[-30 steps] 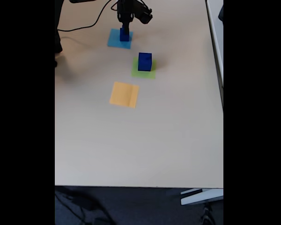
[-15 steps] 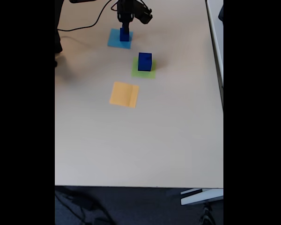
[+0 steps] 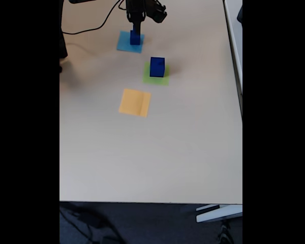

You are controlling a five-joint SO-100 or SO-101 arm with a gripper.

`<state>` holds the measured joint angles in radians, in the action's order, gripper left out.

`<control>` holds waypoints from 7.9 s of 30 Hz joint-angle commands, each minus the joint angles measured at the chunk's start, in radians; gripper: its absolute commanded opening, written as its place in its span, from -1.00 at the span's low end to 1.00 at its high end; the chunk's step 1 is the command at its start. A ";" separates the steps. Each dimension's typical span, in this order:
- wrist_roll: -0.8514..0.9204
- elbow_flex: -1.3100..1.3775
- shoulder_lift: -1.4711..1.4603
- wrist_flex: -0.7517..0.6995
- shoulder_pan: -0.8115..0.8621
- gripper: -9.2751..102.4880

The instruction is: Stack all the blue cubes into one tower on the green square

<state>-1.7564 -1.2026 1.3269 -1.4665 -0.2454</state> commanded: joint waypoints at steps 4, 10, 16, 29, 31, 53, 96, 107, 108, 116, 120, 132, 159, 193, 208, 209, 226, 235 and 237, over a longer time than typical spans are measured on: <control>0.104 -0.048 0.186 -0.017 0.084 -0.72; 0.227 -0.071 0.201 0.003 0.186 -0.73; 0.313 -0.104 0.204 0.052 0.261 -0.73; 0.480 -0.114 0.158 0.130 0.408 -0.82; 0.497 -0.114 0.156 0.129 0.430 -0.82; 0.522 -0.324 0.152 0.345 0.581 -0.80; 0.575 -0.135 -0.141 0.437 0.715 -0.81; 0.565 -0.115 -0.179 0.436 0.721 -0.76; 0.565 -0.114 -0.181 0.436 0.723 -0.76; 0.557 -0.114 -0.193 0.439 0.723 -0.76; 0.561 -0.114 -0.193 0.439 0.723 -0.72; 0.584 -0.114 -0.181 0.454 0.712 -0.61; 0.638 -0.253 -0.041 0.657 0.624 -0.38; 0.442 -0.348 0.178 0.784 0.345 -0.48; 0.245 -0.311 0.060 0.715 0.233 -0.48; 0.247 -0.304 0.049 0.716 0.233 -0.48; 0.285 -0.291 0.118 0.655 0.255 -0.50; 0.282 -0.325 0.164 0.646 0.259 -0.49; 0.276 -0.325 0.172 0.630 0.262 -0.47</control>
<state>-1.4757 -1.5370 1.4067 -0.8237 0.0077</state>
